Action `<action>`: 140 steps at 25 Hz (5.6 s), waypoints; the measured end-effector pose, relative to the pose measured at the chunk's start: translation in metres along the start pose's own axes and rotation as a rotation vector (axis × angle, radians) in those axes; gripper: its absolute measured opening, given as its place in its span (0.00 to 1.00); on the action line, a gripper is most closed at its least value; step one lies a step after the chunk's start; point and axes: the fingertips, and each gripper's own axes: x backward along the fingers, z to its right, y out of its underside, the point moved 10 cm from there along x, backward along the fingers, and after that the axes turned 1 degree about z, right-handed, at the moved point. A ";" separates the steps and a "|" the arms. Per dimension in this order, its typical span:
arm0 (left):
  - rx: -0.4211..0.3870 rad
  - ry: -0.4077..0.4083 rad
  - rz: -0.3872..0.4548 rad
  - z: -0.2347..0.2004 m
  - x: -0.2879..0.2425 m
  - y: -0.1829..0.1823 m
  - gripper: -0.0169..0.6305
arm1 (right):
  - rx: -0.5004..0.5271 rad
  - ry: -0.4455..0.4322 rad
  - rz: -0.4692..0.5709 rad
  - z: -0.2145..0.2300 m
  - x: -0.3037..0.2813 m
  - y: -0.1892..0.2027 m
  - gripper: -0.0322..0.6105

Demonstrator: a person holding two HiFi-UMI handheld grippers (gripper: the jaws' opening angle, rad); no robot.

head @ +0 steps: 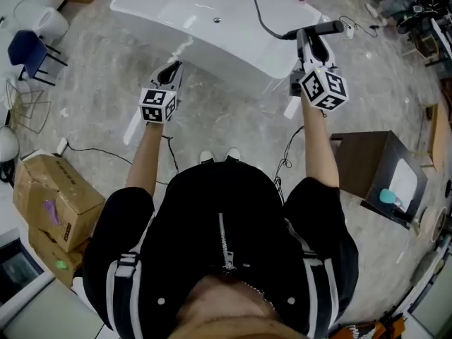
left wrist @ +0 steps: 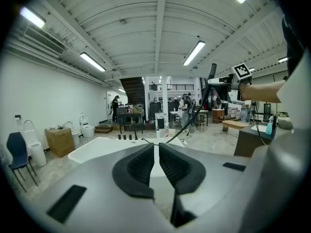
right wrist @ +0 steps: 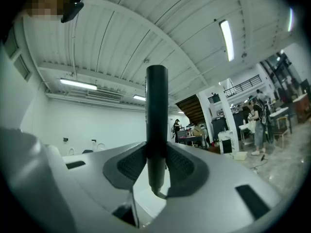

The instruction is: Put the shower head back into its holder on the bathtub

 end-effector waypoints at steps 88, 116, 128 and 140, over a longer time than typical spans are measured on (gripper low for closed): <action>-0.363 0.865 -0.217 0.050 -0.538 0.037 0.27 | -0.306 0.232 0.232 0.089 -0.181 -0.080 0.25; -0.310 0.546 -0.143 -0.022 -0.534 -0.009 0.13 | -0.140 0.267 -0.001 0.160 -0.186 -0.035 0.25; -0.290 0.304 0.028 -0.042 -0.524 -0.093 0.13 | -0.088 0.067 -0.101 0.196 -0.227 -0.018 0.25; -0.343 0.204 0.196 -0.077 -0.534 -0.179 0.13 | -0.079 -0.051 -0.072 0.173 -0.280 -0.017 0.25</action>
